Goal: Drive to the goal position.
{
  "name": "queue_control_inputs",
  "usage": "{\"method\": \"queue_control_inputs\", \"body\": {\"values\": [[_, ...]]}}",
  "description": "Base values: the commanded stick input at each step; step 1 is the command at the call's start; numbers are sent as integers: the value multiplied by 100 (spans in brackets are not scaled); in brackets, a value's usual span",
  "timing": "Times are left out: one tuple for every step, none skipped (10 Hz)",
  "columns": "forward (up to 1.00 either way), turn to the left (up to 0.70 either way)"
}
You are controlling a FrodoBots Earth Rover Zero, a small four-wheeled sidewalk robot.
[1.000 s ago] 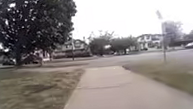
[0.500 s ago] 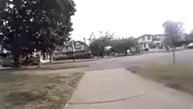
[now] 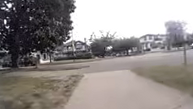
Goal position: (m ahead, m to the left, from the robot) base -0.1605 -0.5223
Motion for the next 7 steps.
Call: {"method": "queue_control_inputs", "body": {"values": [[100, 0], [100, 0], [100, 0], [100, 0], [100, 0], [100, 0], [100, 0]]}}
